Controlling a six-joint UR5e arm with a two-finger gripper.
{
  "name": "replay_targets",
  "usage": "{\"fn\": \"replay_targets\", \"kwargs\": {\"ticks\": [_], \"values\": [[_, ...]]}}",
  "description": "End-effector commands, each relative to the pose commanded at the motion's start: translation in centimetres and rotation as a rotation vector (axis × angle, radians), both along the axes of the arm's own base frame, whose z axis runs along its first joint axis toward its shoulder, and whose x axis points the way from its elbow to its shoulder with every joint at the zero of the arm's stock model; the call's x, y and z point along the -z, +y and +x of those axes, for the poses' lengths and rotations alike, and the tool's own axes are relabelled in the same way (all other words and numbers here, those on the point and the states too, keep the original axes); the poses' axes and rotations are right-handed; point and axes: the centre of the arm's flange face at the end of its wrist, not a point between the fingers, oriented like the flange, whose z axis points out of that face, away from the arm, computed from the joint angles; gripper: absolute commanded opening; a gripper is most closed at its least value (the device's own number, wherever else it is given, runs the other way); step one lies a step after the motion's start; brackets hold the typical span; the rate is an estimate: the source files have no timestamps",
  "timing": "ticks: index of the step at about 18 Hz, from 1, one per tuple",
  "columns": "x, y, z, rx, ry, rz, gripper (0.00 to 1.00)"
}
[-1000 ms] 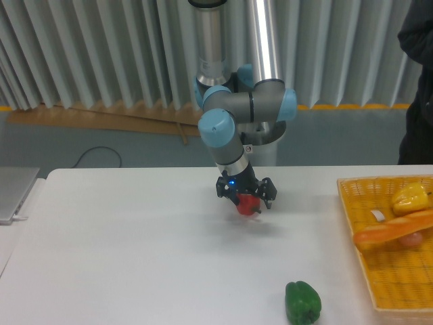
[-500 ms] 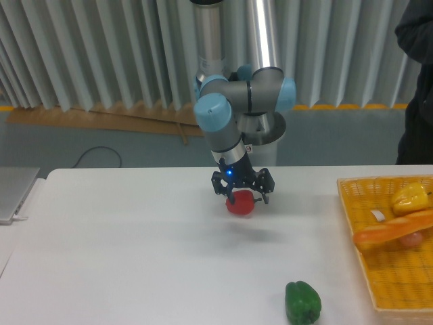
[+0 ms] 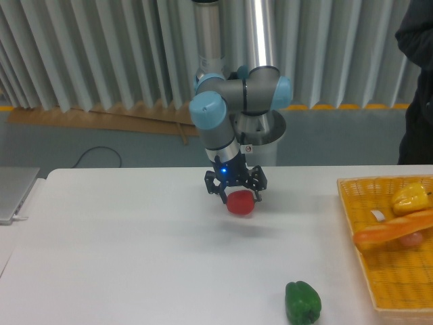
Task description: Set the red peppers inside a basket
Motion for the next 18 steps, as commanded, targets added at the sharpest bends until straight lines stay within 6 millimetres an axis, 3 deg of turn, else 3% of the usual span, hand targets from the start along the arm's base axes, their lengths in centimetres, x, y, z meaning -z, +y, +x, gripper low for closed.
{"fn": "replay_targets", "kwargs": {"ticks": [3, 5, 7, 9, 11, 13, 18], "values": [[-1.4, 2.5, -2.8, 0.245, -0.050, -0.168, 1.00], [-1.9, 1.8, -2.8, 0.339, -0.106, -0.236, 1.00], [-4.3, 0.2, -3.3, 0.595, -0.121, -0.279, 1.00], [-3.2, -1.0, -3.8, 0.667, -0.161, -0.303, 1.00], [-2.8, -1.3, -4.1, 0.683, -0.170, -0.309, 1.00], [-2.4, -1.4, -4.2, 0.816, -0.195, -0.341, 1.00], [-0.7, 0.1, -3.3, 0.948, -0.225, -0.349, 1.00]]}}
